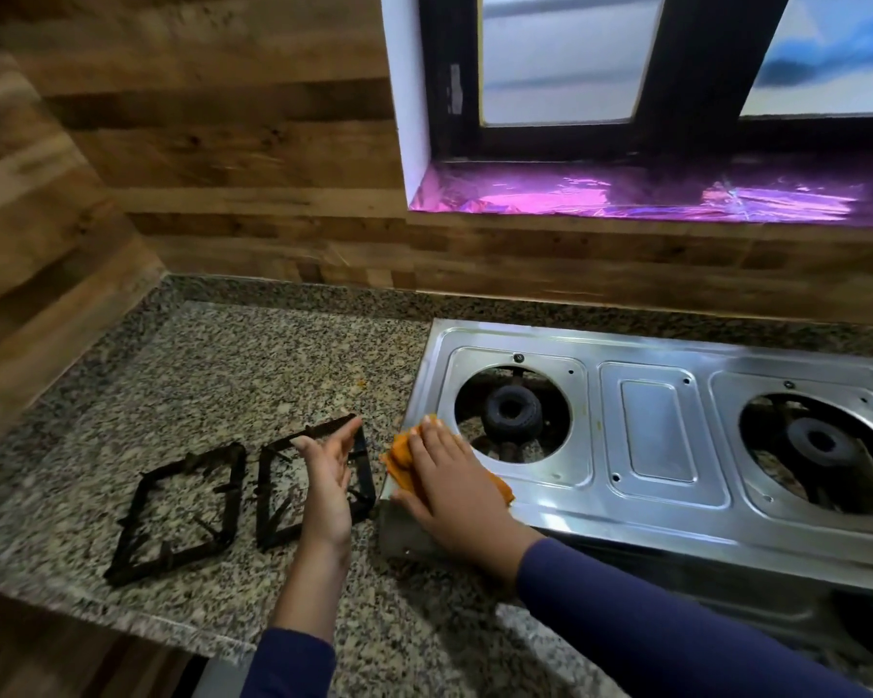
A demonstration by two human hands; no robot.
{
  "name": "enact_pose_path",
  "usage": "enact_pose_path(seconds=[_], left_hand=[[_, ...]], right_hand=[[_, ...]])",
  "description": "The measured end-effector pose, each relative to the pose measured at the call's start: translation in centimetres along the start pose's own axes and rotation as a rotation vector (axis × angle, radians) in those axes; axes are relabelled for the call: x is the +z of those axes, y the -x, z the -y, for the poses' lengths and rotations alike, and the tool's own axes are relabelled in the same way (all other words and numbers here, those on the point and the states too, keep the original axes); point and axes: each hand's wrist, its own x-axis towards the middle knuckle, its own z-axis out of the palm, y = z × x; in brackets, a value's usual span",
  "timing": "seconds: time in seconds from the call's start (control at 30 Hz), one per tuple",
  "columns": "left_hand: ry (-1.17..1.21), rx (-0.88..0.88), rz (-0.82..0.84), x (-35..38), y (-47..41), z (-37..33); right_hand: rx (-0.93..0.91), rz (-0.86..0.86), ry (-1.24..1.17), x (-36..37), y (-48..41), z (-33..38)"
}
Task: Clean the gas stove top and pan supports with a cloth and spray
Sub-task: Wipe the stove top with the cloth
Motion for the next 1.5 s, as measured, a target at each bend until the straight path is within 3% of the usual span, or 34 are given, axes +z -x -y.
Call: enact_pose_path(seconds=[0.07, 0.23, 0.3, 0.37, 0.43, 0.57, 0.6, 0.67, 0.73, 0.8, 1.0, 1.13, 1.33, 1.5], left_hand=[[-0.021, -0.008, 0.002, 0.0, 0.4, -0.1], [-0.027, 0.005, -0.048, -1.8, 0.0, -0.6], [-0.01, 0.028, -0.081, -2.3, 0.0, -0.6], [-0.002, 0.03, -0.097, -2.7, 0.0, -0.3], [0.003, 0.021, -0.104, -3.1, 0.0, 0.1], [-0.01, -0.002, -0.112, -3.4, 0.5, 0.7], [-0.014, -0.004, -0.117, -3.4, 0.6, 0.8], [-0.019, -0.011, -0.116, -3.3, 0.8, 0.8], [-0.023, -0.019, -0.108, -3.3, 0.8, 0.7], [-0.015, -0.02, -0.102, -3.4, 0.6, 0.6], [-0.006, -0.02, -0.109, -3.4, 0.2, 1.3], [-0.012, -0.028, -0.106, -2.6, 0.0, 1.5], [0.042, -0.04, -0.081, -0.8, -1.7, 0.6], [0.047, -0.04, -0.045, 1.0, -2.8, -0.5]], right_hand=[[-0.004, 0.012, 0.007, 0.6, -2.2, 1.1], [-0.409, 0.034, 0.029, 2.0, -1.8, 2.9], [-0.465, 0.016, -0.043, 1.8, 0.0, 3.3], [-0.386, 0.056, -0.289, 1.3, 1.5, 3.7], [-0.192, 0.095, -0.639, 0.1, 2.1, 3.9], [0.183, -0.042, -0.994, -2.0, -1.0, 1.8], [0.236, -0.061, -0.946, -2.6, -2.3, 0.8], [0.244, -0.124, -0.507, -3.3, -4.6, -1.4], [0.144, -0.218, -0.085, -3.4, -5.8, -2.9], [0.008, -0.257, 0.062, -3.2, -6.3, -3.5], [0.055, -0.077, -0.16, -1.4, -5.4, -3.8], [0.085, -0.087, -0.231, -1.8, -5.6, -3.6], [-0.326, -0.004, -0.251, -0.5, -0.5, 0.5], [-0.449, 0.047, -0.159, -0.1, 0.0, 0.8]])
